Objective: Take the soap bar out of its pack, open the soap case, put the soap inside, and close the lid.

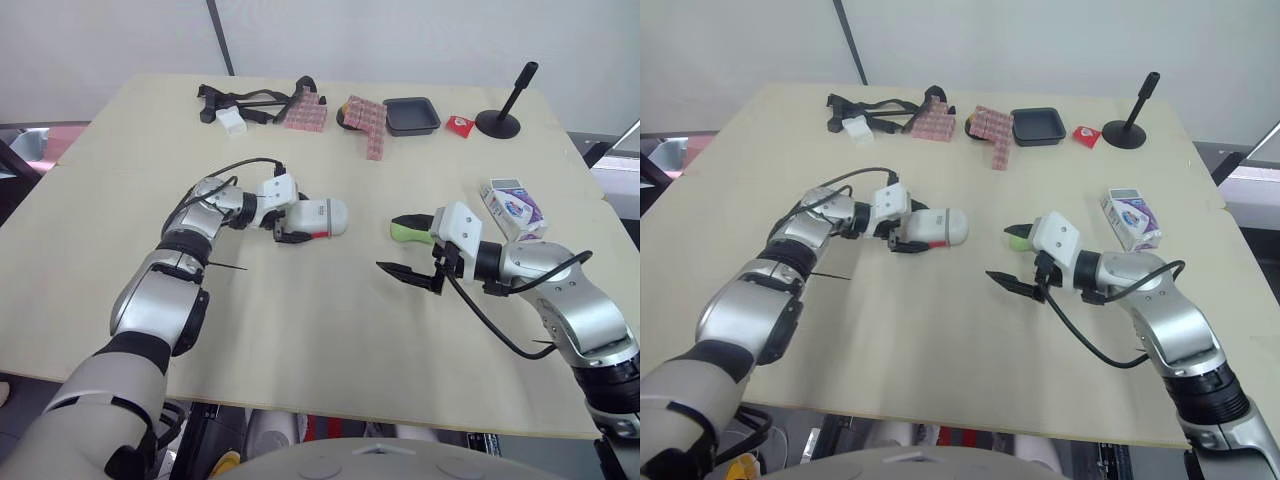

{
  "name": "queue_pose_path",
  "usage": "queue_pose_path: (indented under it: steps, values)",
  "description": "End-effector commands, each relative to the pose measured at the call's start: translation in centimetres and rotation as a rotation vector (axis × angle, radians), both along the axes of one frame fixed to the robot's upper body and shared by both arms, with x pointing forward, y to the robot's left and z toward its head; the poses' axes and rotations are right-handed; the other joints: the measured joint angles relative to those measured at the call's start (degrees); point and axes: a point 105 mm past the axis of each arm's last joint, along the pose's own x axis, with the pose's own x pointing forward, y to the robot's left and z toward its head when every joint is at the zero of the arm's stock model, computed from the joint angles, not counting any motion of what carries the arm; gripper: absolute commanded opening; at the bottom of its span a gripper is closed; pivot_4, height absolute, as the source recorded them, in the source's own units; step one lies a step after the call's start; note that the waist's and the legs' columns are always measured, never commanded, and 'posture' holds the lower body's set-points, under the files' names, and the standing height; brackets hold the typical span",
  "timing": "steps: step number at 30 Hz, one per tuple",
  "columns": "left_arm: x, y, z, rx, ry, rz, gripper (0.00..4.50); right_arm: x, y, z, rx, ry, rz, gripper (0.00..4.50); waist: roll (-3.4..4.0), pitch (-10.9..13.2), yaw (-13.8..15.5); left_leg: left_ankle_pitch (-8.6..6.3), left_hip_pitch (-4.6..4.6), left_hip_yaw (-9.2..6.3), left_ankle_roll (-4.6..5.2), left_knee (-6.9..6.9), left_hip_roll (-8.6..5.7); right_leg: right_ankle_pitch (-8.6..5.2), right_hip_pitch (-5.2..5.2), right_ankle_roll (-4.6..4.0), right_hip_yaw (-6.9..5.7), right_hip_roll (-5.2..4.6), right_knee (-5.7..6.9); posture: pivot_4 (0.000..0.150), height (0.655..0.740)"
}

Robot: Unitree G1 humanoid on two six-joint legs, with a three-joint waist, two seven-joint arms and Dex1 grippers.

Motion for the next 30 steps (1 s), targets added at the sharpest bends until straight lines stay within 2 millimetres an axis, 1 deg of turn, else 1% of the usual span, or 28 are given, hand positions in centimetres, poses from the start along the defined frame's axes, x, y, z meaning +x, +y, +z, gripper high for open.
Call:
queue_pose_path:
  steps: [1,2,9,12,16,20,23,25,28,30]
  values:
    - [0.4,-0.2,1.2,-0.032,-0.029,-0.003,3.66,-0.5,-0.1,0.7,-0.004,-0.036,0.005,4.50,0.00,0.0,0.0,0.00,0.00,-0.01,0.00,0.00,0.00,0.00,0.00,0.00,0.00,-0.01,0.00,0.150,0.7400]
    - [0.4,-0.2,1.3,-0.034,-0.034,-0.003,3.49,-0.6,0.0,0.7,-0.001,-0.033,0.013,4.50,-0.01,0.0,0.0,0.00,0.00,-0.01,0.00,0.00,0.00,0.00,0.01,0.00,-0.01,-0.02,-0.01,0.150,0.7400]
    - [0.3,0.4,1.8,-0.052,-0.072,-0.004,3.49,-0.8,0.1,0.5,0.020,0.001,0.005,4.50,-0.02,0.0,0.0,0.00,-0.01,-0.02,0.01,0.00,0.00,0.00,0.01,0.00,-0.02,-0.03,-0.02,0.150,0.7400]
    - [-0.4,1.2,2.2,-0.077,-0.085,-0.045,3.49,-0.6,0.0,0.8,0.061,0.062,-0.017,4.50,-0.02,0.0,-0.2,0.00,-0.01,-0.03,0.01,0.00,0.00,0.00,0.01,0.00,-0.02,-0.03,-0.02,0.150,0.7400]
    - [-1.5,2.3,2.6,-0.096,-0.105,-0.074,3.49,-0.9,-0.3,1.2,0.103,0.142,-0.019,4.50,-0.01,0.0,-0.2,0.00,0.01,-0.04,0.01,-0.01,0.03,0.00,-0.01,0.00,-0.07,-0.05,0.00,0.150,0.7400]
    - [-2.8,3.1,2.7,-0.088,-0.129,-0.094,3.49,-1.0,-0.3,2.0,0.203,0.289,-0.021,4.50,-0.01,0.0,-0.2,0.00,0.01,-0.04,0.01,-0.01,0.02,0.00,-0.02,-0.01,-0.08,-0.09,0.00,0.150,0.7400]
    - [-3.7,3.2,2.8,-0.083,-0.143,-0.117,3.49,-0.6,0.6,3.4,0.402,0.508,0.003,4.50,-0.01,0.0,-0.3,0.00,0.01,-0.04,0.00,-0.01,0.02,0.00,-0.02,0.00,-0.08,-0.08,0.00,0.150,0.7400]
    - [-4.2,3.1,2.9,-0.082,-0.147,-0.130,3.49,-0.2,1.2,3.9,0.489,0.640,0.015,4.50,0.00,0.0,-0.2,0.01,0.04,-0.03,-0.02,-0.04,0.01,0.00,-0.01,-0.01,-0.07,-0.07,0.01,0.150,0.7400]
    - [-5.1,2.7,3.3,-0.099,-0.170,-0.153,3.49,0.5,2.4,3.3,0.566,0.829,0.012,4.50,0.01,0.0,0.1,0.02,0.17,-0.03,-0.03,-0.05,0.00,0.00,-0.01,-0.01,-0.13,-0.01,0.01,0.150,0.7400]
    - [-5.8,2.4,3.7,-0.124,-0.180,-0.166,3.49,0.9,3.6,2.4,0.581,0.924,-0.014,4.50,0.03,0.0,0.2,0.02,0.33,-0.03,-0.03,-0.08,0.00,-0.01,-0.01,-0.01,-0.19,0.16,0.00,0.150,0.7400]
